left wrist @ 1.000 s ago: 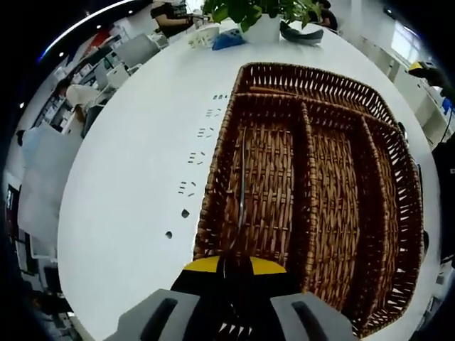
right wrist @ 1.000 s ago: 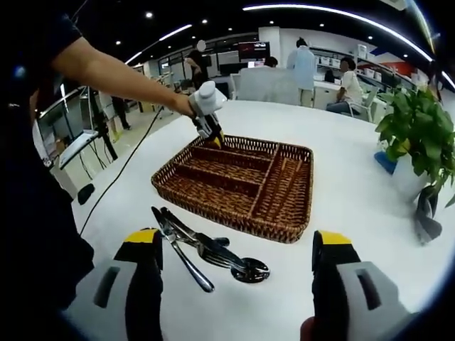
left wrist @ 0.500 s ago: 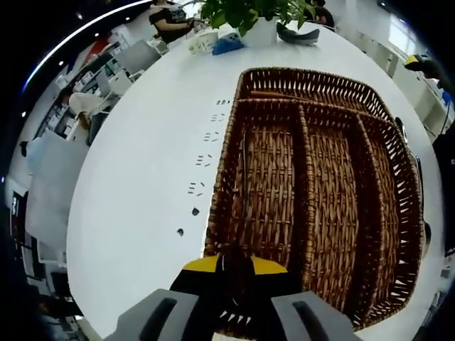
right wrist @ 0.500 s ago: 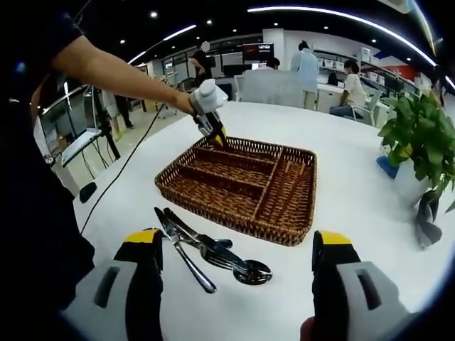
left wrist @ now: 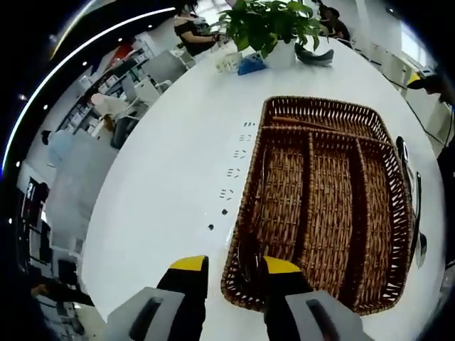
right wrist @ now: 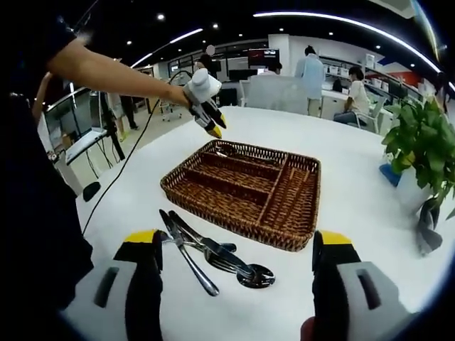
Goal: Arrange the knives, forks, and spoons in their matching storage slots by inserting each utensil handle-first until every utensil is classified and aligned in the correct compartment
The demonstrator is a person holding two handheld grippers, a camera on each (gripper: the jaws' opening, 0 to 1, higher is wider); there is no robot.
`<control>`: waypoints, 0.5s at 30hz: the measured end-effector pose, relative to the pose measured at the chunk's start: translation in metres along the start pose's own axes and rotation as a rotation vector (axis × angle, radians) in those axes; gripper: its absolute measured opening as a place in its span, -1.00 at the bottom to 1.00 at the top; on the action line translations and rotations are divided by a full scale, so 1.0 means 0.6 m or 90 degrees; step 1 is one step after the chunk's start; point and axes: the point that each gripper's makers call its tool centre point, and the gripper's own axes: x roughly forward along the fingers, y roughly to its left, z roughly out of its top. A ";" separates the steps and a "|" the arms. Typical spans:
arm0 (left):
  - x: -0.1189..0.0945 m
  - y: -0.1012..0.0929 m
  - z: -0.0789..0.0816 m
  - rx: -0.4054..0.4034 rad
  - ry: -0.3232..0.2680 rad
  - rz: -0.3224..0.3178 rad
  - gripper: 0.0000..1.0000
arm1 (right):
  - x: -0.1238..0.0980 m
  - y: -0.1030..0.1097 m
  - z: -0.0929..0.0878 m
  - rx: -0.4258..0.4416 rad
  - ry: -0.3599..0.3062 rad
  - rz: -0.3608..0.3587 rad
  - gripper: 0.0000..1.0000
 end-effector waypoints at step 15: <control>-0.156 -0.132 0.003 -0.265 -0.179 0.047 0.35 | -0.011 -0.017 -0.010 -0.061 0.004 0.022 0.93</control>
